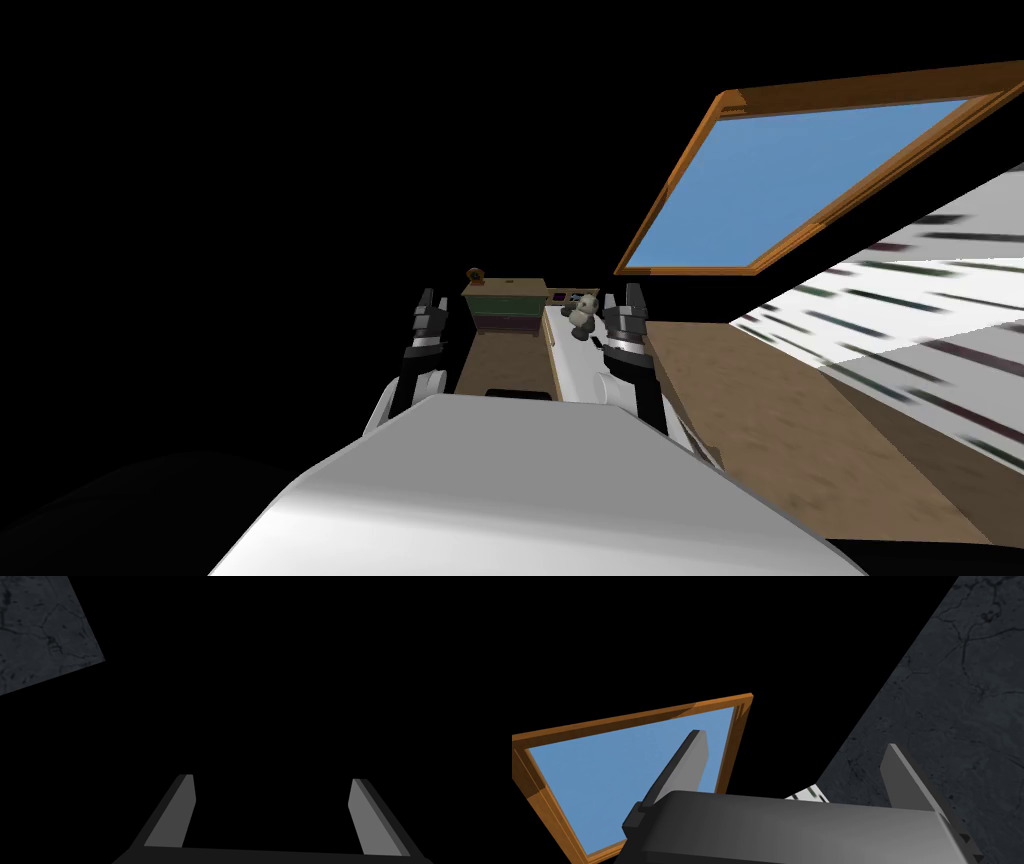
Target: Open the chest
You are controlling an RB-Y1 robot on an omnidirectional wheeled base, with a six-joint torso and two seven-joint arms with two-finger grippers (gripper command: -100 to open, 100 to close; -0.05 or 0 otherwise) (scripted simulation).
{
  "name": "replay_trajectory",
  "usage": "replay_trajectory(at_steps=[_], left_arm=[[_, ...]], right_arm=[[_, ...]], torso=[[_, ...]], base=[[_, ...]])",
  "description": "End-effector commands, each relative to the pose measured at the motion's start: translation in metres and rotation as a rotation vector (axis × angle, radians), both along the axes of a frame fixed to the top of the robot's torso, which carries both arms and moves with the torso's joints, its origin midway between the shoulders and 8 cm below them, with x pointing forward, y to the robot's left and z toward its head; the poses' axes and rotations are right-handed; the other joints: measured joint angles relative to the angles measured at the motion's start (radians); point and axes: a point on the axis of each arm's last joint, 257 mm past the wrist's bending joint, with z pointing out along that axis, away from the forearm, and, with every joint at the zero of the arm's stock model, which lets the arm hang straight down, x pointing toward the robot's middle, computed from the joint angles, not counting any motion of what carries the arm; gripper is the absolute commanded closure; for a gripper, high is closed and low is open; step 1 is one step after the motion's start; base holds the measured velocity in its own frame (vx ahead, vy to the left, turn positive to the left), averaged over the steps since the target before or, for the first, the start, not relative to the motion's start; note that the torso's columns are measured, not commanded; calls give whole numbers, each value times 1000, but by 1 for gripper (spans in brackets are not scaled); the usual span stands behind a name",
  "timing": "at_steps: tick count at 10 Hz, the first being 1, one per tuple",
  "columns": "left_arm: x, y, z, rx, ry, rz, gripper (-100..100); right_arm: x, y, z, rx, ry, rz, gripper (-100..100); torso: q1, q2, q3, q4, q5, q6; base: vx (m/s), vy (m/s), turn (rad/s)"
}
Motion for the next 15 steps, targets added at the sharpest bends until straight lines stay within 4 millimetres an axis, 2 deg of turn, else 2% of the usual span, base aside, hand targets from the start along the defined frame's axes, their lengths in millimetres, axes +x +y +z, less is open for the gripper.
replay_trajectory(at_steps=[1, 9, 10, 12, 15], left_arm=[[0, 0, 0, 0, 0, 0, 0], [0, 0, 0, 0, 0, 0, 0], [3, -3, -10, 34, 20, -21, -100], [7, -5, -25, 59, 46, -38, -100], [11, -6, -56, 84, 92, -56, -100]], right_arm=[[0, 0, 0, 0, 0, 0, 0], [0, 0, 0, 0, 0, 0, 0], [0, 0, 0, 0, 0, 0, 0], [0, 0, 0, 0, 1, 0, 0], [0, 0, 0, 0, 1, 0, 0]], torso=[[0, 40, -82, 41, 0, 0], [0, 618, -1234, 617, 0, 0], [0, 691, -1382, 691, 0, 0], [4, 730, -1473, 733, 1, 0], [-1, 738, -1476, 738, 0, 0]], base=[[0, 0, 0], [0, 0, 0], [52, 49, -7], [113, 106, 1], [141, 89, 20]])
